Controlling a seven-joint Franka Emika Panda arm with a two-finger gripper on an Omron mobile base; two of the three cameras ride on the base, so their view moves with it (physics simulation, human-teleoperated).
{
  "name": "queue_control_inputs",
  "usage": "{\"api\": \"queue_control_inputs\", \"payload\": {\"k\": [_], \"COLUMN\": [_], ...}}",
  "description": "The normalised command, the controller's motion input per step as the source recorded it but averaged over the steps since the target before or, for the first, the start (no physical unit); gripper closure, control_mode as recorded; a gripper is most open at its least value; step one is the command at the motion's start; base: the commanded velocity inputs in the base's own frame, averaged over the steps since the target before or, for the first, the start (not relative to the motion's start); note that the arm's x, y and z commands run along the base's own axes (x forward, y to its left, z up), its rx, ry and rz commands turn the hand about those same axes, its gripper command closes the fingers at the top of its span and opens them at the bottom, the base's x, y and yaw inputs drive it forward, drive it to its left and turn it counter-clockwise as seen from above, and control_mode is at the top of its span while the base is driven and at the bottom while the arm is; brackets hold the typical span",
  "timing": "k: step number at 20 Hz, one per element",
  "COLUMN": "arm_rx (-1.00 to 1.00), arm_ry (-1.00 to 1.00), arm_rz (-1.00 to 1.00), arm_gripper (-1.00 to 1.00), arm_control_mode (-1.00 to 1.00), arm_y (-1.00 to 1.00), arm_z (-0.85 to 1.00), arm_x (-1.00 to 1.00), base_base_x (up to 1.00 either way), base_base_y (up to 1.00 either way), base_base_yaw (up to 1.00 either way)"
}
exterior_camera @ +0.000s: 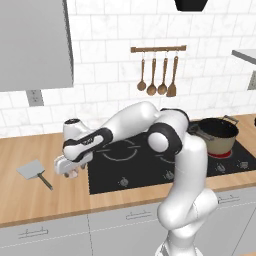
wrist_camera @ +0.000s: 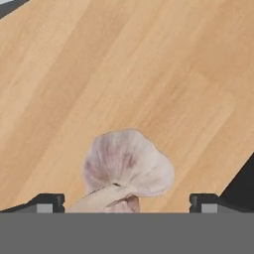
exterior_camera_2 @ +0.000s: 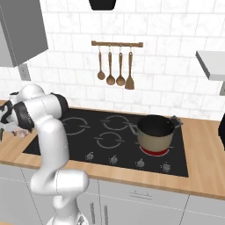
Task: Put the bell pepper and garlic in the pot. Retrieve the spatula and lightly stir the vegetables in the pot.
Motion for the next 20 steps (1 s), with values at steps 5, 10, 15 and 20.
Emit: {"api": "queue_control_inputs", "payload": {"k": [5, 10, 15, 20], "arm_rx": [0.00, 0.00, 0.00, 0.00], "arm_ry": [0.00, 0.00, 0.07, 0.15], "arm_rz": [-0.01, -0.01, -0.03, -0.05], "arm_gripper": [-1.00, -1.00, 1.00, 1.00], "arm_control_mode": [-1.00, -1.00, -1.00, -1.00], "arm_y": [0.10, 0.11, 0.03, 0.00], "arm_z": [-0.19, -0.19, -0.22, -0.27], "arm_x": [0.04, 0.06, 0.01, 0.00], "base_base_x": [0.00, 0.00, 0.00, 0.00], "base_base_y": [0.00, 0.00, 0.00, 0.00], "base_base_yaw": [0.00, 0.00, 0.00, 0.00]}}
